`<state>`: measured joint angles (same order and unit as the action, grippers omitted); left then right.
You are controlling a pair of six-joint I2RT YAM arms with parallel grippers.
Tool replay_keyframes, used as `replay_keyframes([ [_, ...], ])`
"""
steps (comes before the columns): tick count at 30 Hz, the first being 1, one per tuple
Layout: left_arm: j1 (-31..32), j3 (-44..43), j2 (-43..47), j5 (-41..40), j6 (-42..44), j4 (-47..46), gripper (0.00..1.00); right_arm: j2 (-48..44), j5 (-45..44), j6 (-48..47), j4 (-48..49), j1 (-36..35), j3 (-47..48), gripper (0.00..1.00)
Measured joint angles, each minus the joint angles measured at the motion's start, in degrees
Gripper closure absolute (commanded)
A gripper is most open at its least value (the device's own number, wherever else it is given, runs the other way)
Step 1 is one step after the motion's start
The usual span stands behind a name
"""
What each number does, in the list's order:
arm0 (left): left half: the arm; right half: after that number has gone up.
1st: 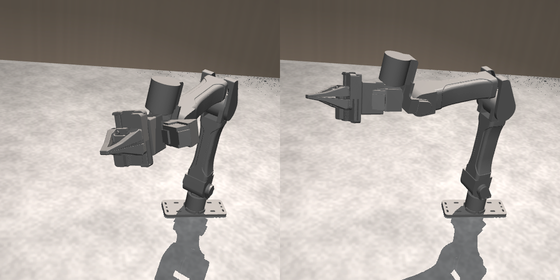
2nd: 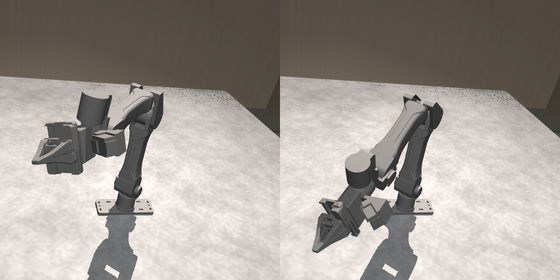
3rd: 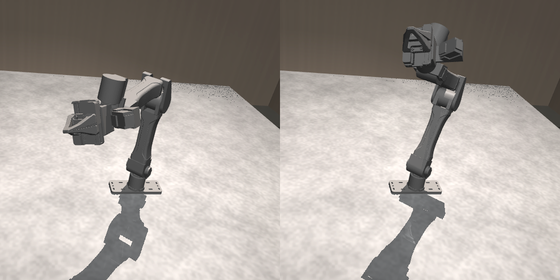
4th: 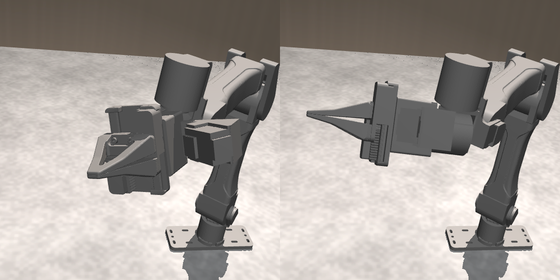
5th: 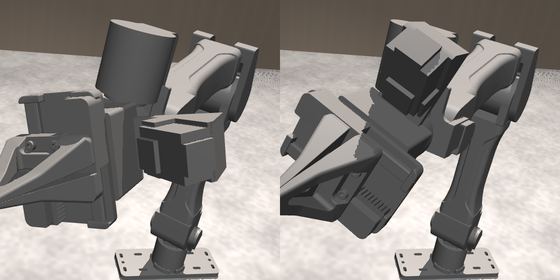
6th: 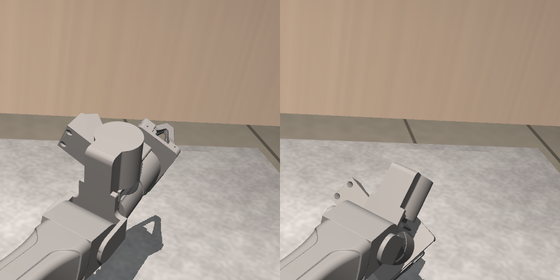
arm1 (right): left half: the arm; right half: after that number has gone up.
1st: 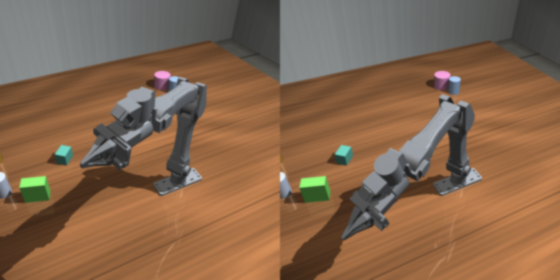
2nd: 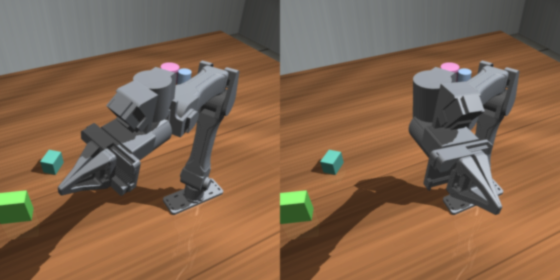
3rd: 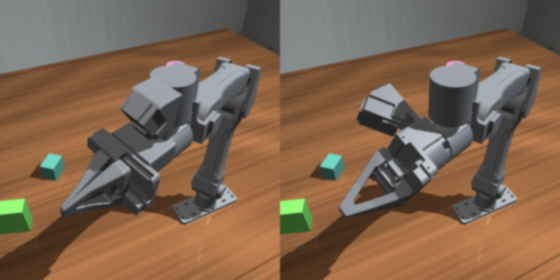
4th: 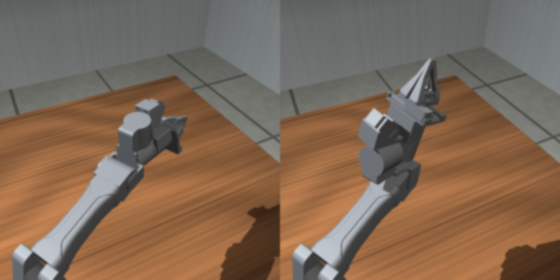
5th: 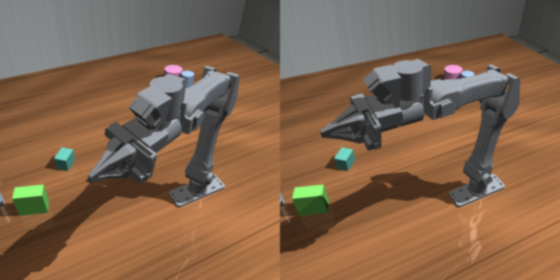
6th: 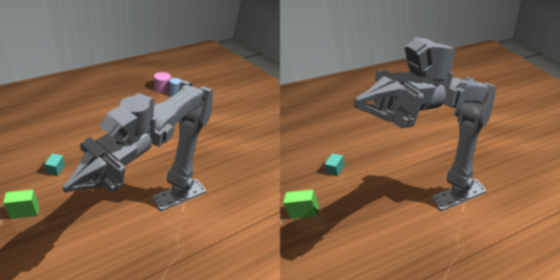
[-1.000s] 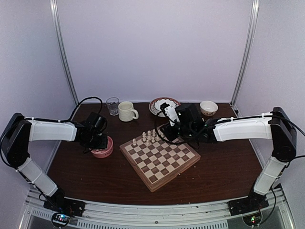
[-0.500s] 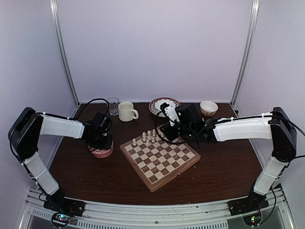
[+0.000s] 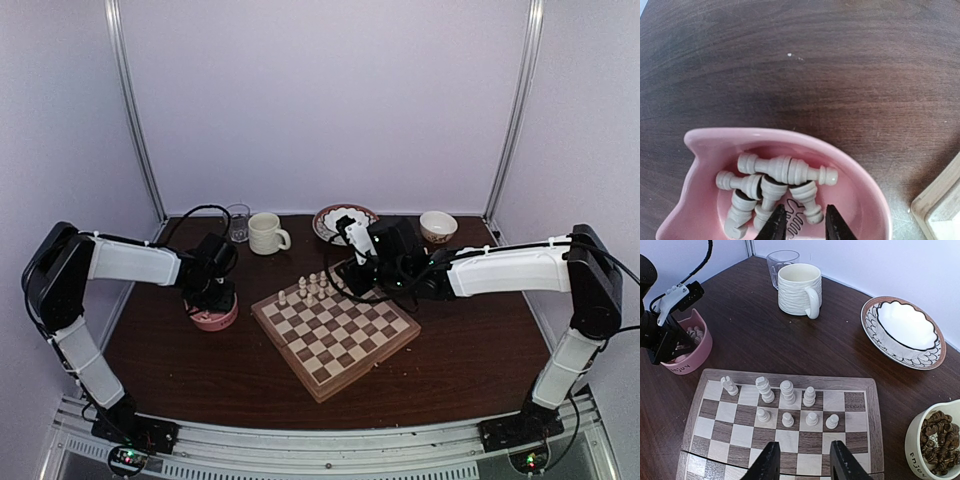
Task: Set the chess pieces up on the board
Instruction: Pick up the pawn from the storage box.
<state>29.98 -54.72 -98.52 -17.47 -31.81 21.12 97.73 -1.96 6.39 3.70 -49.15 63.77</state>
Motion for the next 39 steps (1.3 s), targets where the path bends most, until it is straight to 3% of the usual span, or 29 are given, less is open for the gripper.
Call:
replay_keyframes([
  [5,0.00,0.09,0.70,0.72,0.15,0.59,0.78,0.00,0.00,0.00,0.00,0.00,0.00,0.63],
  [22,-0.98,-2.40,-2.10,2.10,-0.42,2.40,0.76,0.00,0.04,0.00,0.02,-0.02,0.00,0.63],
  [29,-1.97,-2.40,-2.19,3.87,-0.90,1.57,0.91,0.00,0.04,0.00,0.02,-0.02,-0.02,0.63],
  [39,-2.03,4.42,6.75,4.72,-0.04,1.07,0.90,0.00,0.24,-0.02,0.46,-0.24,-0.04,0.63],
])
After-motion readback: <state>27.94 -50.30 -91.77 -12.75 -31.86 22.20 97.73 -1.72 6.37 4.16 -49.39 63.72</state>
